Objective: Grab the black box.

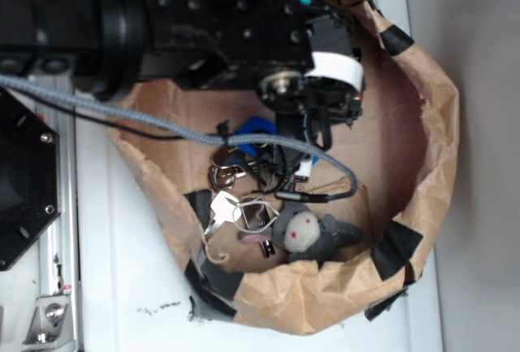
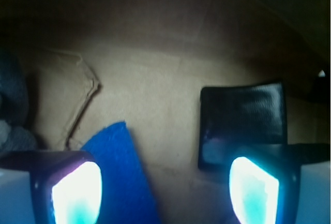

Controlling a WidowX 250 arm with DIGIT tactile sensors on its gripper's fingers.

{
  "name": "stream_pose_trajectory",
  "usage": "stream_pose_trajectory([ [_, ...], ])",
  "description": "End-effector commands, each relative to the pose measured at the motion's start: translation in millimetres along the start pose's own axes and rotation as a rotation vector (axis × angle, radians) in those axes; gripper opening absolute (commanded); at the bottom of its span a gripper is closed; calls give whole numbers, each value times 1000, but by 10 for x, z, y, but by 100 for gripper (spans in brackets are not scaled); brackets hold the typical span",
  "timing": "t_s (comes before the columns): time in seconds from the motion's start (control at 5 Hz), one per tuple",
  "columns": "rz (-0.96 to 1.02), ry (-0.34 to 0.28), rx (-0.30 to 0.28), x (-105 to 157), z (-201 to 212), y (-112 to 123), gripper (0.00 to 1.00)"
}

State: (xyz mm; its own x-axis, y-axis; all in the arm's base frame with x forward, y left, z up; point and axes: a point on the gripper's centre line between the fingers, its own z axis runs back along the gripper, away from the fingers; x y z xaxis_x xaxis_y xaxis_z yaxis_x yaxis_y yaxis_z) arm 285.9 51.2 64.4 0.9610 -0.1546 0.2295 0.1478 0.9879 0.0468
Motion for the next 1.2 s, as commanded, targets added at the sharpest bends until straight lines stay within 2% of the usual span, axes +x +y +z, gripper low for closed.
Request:
stream_pose_trajectory([
  [0.0, 9, -64, 32, 116, 120, 147, 100],
  [0.2, 46, -30, 50, 133, 107, 249, 100],
  [0.4, 61, 27, 20, 93, 247, 276, 100],
  [0.6, 68, 91, 21, -24, 272, 334, 100],
  [0.8, 81, 84, 18, -55, 237, 416, 100],
  [1.0, 89, 49, 54, -41, 87, 426, 100],
])
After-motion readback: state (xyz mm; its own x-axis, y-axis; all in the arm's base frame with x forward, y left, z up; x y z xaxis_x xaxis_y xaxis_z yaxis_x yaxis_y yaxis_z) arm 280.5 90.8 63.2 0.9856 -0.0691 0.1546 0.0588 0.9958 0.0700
